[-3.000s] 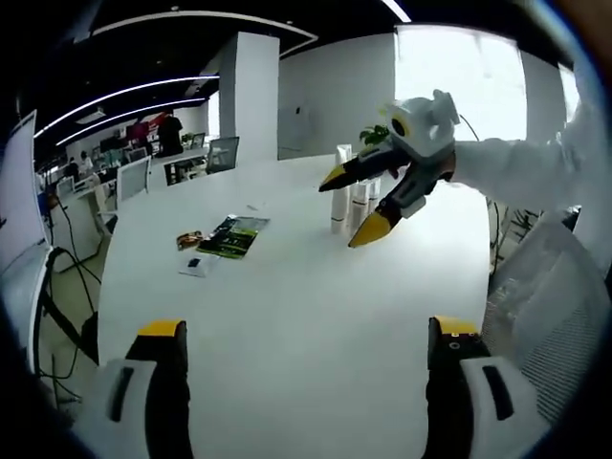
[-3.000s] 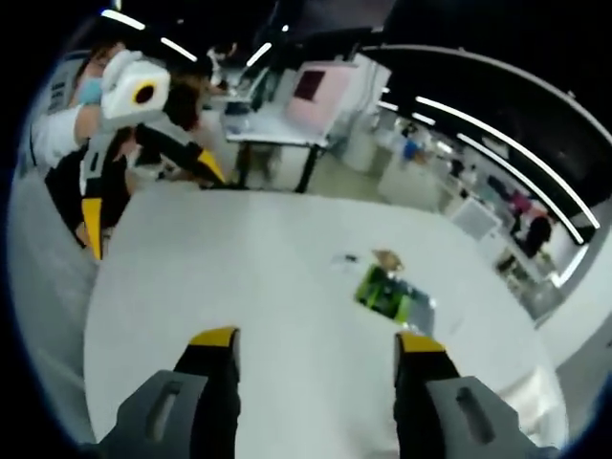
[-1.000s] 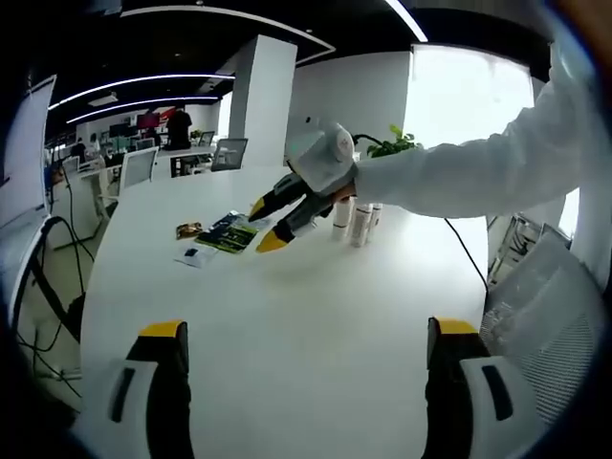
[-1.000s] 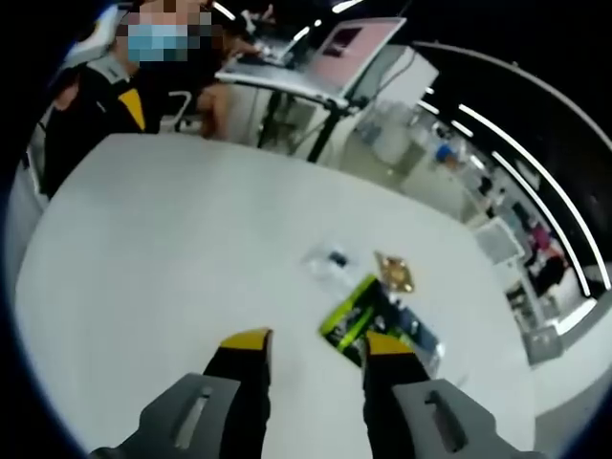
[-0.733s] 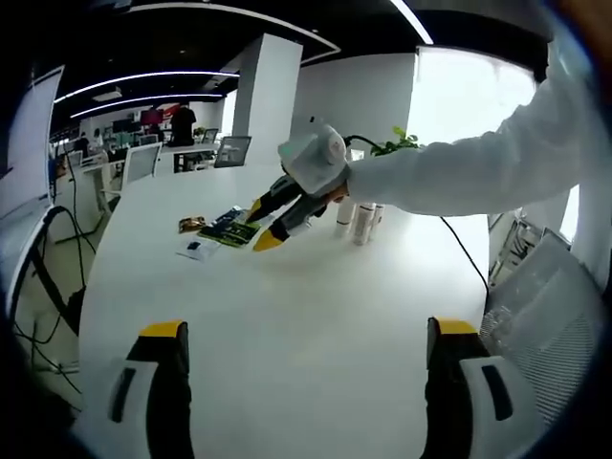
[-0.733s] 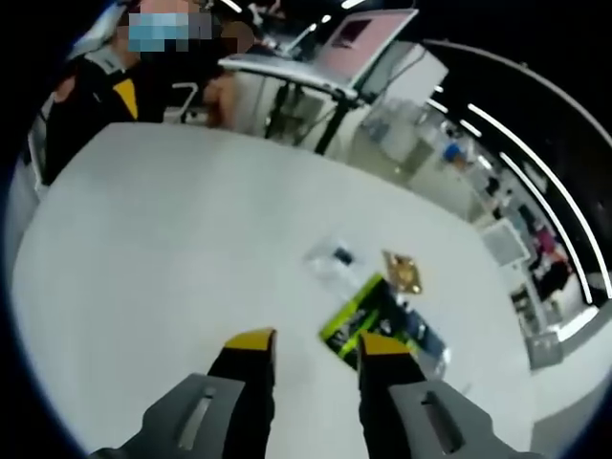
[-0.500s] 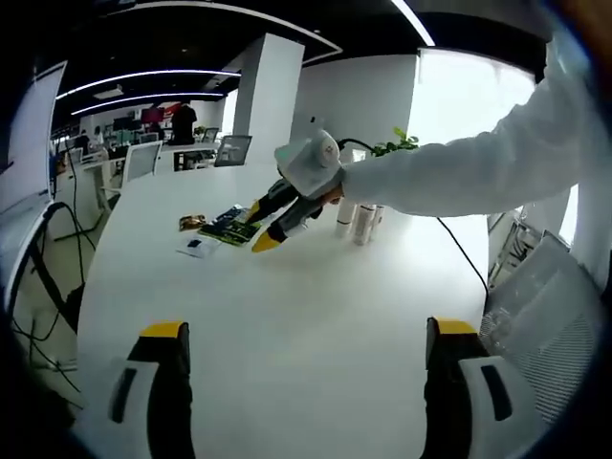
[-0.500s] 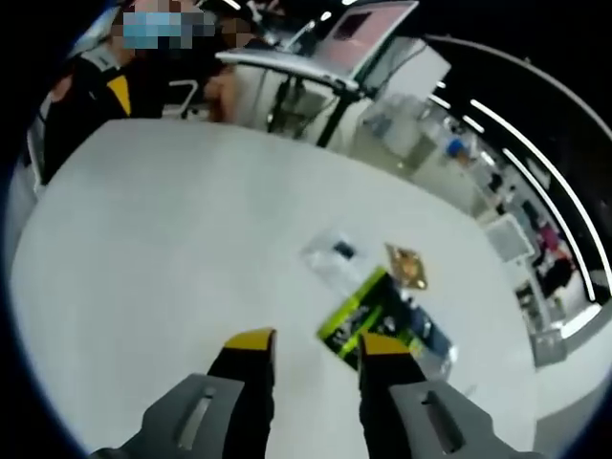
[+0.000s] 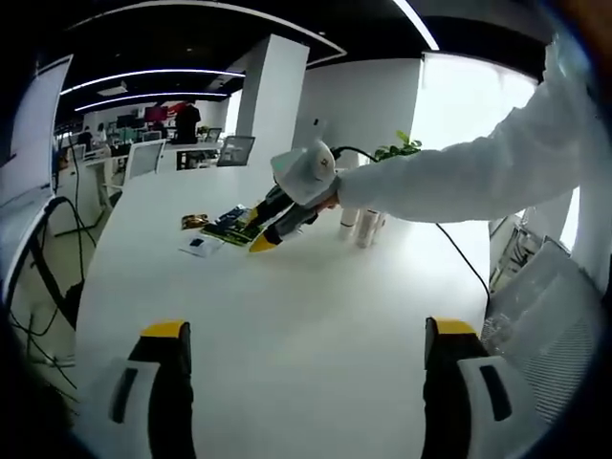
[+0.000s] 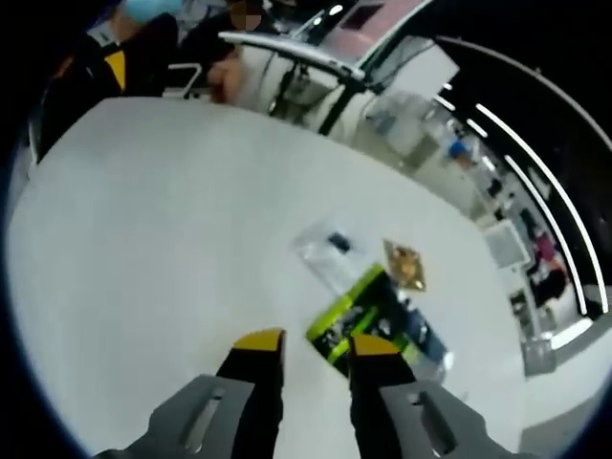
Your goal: Arrange the skincare products in the storage area until every visible bottle or jar stands upright without overlapping.
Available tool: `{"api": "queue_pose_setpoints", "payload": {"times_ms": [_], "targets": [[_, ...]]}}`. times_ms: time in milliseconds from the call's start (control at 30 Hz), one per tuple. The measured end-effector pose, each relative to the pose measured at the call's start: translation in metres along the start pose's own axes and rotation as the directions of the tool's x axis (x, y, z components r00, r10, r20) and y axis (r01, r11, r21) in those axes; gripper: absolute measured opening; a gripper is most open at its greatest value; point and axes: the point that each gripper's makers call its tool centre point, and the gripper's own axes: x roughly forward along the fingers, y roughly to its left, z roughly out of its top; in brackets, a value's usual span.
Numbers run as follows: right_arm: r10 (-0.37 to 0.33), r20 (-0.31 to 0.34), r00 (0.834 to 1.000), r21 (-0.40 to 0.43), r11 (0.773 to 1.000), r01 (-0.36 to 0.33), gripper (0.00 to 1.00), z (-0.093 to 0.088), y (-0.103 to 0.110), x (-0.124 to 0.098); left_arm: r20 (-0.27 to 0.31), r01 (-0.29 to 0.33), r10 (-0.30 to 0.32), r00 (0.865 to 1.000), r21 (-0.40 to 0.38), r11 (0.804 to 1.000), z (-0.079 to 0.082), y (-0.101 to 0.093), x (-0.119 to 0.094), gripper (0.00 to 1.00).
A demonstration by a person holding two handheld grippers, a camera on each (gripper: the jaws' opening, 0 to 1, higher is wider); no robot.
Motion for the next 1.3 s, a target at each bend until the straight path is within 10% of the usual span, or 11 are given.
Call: {"api": "queue_pose_setpoints", "payload": {"times_ms": [367, 733, 1100, 1300], "targets": [[-0.008, -0.002, 1.000, -0.018, 1.000, 0.008, 0.10, -0.005, -0.004, 0.003, 0.001, -0.007, 0.007, 1.000, -0.006, 1.000, -0.003, 0.003, 0.001, 0.94], [0.008, -0.029, 1.000, -0.210, 0.978, -0.014, 0.00, -0.003, 0.003, 0.006, 0.000, -0.010, 0.010, 1.000, -0.005, 1.000, -0.004, 0.004, 0.000, 0.93], [0.165, -0.054, 0.985, -0.237, 0.956, -0.174, 0.03, 0.004, 0.008, 0.005, -0.010, 0.009, -0.009, 1.000, -0.013, 1.000, -0.008, 0.000, 0.002, 0.91], [0.264, -0.097, 0.960, -0.331, 0.901, -0.281, 0.07, 0.004, 0.011, 0.005, -0.011, 0.002, -0.002, 1.000, -0.014, 1.000, -0.009, 0.004, 0.001, 0.90]]}}
